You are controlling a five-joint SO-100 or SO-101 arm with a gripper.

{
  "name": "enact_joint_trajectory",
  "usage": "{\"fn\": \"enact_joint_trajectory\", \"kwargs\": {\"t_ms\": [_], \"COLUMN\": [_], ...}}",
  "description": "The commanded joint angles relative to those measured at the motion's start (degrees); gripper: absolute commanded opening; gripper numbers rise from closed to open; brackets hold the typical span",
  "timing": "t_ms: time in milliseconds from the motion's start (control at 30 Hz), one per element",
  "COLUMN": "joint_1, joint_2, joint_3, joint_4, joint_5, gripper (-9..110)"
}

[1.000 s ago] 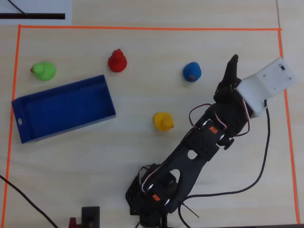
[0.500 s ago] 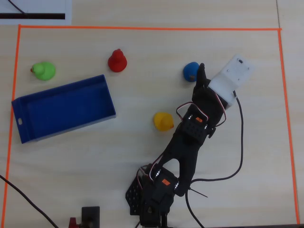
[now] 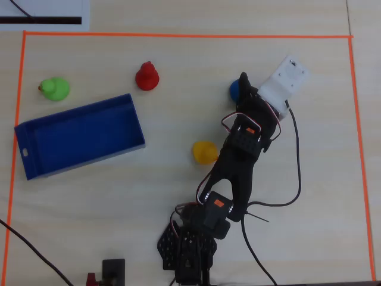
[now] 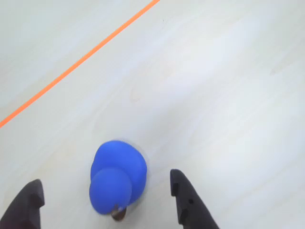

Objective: Grasp blue duck and put it into box.

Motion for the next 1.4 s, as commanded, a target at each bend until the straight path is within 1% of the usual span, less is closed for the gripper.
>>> {"fn": "enact_joint_trajectory", "kwargs": {"t_ms": [0,533,1000,1067,1100,1133,1167,1367], "joint_1": [0.3,-4.1,-8.5,-8.5,-8.5,-8.4,-8.3,-8.0], "joint_2": [-0.4,-9.8,-15.7,-17.1,-17.9,-18.9,-19.6,-20.0], "joint_3": [-3.7,-7.0,-16.3,-18.3,-19.5,-20.7,-21.4,-23.0], "joint_4": [0.3,2.4,12.1,14.0,15.0,15.9,16.3,20.2], "joint_5": [0.0,2.7,6.9,7.2,7.2,7.3,7.2,8.3], "gripper": [36,35,33,29,24,15,1,0]}}
